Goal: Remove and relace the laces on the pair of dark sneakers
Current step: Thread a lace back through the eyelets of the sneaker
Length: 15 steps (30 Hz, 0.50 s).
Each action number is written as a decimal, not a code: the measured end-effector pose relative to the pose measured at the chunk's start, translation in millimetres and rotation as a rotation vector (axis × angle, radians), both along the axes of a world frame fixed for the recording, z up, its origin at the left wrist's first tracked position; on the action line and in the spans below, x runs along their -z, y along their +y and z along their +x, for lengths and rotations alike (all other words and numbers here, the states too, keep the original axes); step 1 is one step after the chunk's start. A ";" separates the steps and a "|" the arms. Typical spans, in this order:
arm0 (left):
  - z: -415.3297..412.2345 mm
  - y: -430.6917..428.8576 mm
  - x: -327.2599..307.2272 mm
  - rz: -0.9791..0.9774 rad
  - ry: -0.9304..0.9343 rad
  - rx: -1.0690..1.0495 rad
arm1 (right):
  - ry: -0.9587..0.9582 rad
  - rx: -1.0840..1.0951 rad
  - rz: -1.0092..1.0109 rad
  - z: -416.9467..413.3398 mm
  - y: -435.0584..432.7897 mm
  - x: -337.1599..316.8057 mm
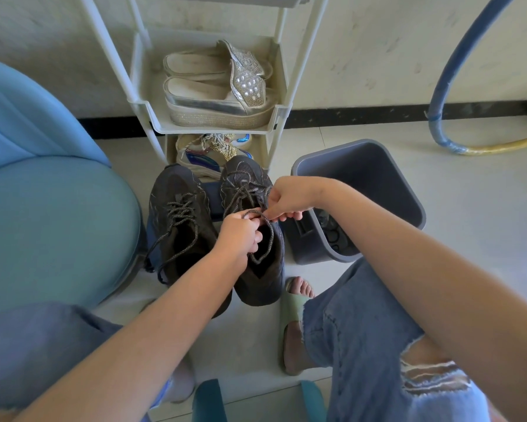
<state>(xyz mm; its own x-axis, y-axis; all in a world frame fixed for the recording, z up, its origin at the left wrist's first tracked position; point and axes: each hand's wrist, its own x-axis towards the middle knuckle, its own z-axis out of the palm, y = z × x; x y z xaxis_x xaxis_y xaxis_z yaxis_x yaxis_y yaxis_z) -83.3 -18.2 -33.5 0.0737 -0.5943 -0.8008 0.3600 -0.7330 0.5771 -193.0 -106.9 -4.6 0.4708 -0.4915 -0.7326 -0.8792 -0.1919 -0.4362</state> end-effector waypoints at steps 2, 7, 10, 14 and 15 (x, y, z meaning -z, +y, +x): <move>-1.7 3.8 0.8 -0.050 0.004 0.032 | 0.003 0.006 0.065 -5.1 -1.3 -3.5; -3.7 6.8 2.8 -0.166 -0.115 0.167 | -0.077 0.167 0.247 -14.7 -4.0 -8.7; -2.8 7.4 3.5 -0.178 -0.150 0.188 | -0.010 0.145 0.162 -13.2 -3.9 -6.1; -4.6 6.4 2.8 -0.172 -0.162 0.177 | 0.001 0.152 0.176 -5.9 -0.4 -4.4; -4.9 6.5 3.1 -0.165 -0.169 0.180 | -0.002 0.157 0.171 -5.1 0.1 -3.9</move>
